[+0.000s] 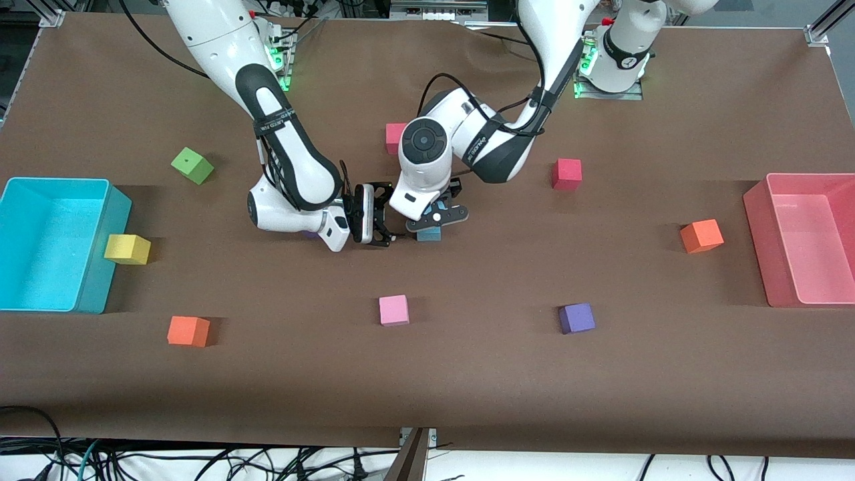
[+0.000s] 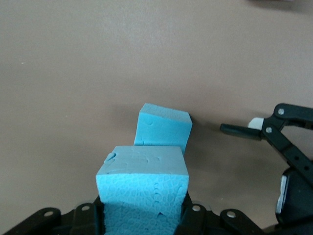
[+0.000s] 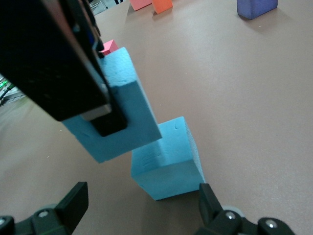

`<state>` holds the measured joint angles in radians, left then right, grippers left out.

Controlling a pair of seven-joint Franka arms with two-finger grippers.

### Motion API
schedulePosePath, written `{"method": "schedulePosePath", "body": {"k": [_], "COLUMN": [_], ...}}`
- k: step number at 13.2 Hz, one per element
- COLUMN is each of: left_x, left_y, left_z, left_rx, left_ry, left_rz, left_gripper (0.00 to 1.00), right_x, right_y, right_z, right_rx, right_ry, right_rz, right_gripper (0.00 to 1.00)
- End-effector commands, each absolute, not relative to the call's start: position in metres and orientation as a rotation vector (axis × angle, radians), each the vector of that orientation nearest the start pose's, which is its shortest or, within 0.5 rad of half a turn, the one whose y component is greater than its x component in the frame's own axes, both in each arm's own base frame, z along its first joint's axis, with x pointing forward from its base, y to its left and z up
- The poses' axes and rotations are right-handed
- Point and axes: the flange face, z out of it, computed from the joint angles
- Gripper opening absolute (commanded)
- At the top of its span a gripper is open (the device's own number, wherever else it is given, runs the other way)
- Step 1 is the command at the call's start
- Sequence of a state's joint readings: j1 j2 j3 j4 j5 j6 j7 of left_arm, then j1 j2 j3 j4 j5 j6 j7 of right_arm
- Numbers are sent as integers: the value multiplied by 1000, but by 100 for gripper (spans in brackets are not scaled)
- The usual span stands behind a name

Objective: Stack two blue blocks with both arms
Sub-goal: 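Lower the cube onto the placed blue cube and open the left gripper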

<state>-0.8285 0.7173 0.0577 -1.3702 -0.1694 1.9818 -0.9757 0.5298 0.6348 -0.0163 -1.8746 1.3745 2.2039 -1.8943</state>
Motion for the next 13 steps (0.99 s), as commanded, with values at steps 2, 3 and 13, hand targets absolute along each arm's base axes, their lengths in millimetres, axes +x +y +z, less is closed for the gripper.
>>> {"method": "schedulePosePath", "body": {"k": [2, 3, 13], "left_x": [516, 518, 519], "left_y": [-516, -517, -519], "left_z": [276, 275, 263], "left_rx": [-3107, -3119, -3138], "left_ry": [-439, -444, -406], "left_rz": [213, 196, 176], "left_gripper": [0, 0, 2], "right_x": [523, 523, 522], "right_y": [333, 333, 333], "right_z": [166, 166, 165], "right_rx": [-1718, -1718, -1716], "right_ry": [-1380, -1380, -1384], "right_rz": [-504, -504, -505], "right_gripper": [100, 100, 100]}}
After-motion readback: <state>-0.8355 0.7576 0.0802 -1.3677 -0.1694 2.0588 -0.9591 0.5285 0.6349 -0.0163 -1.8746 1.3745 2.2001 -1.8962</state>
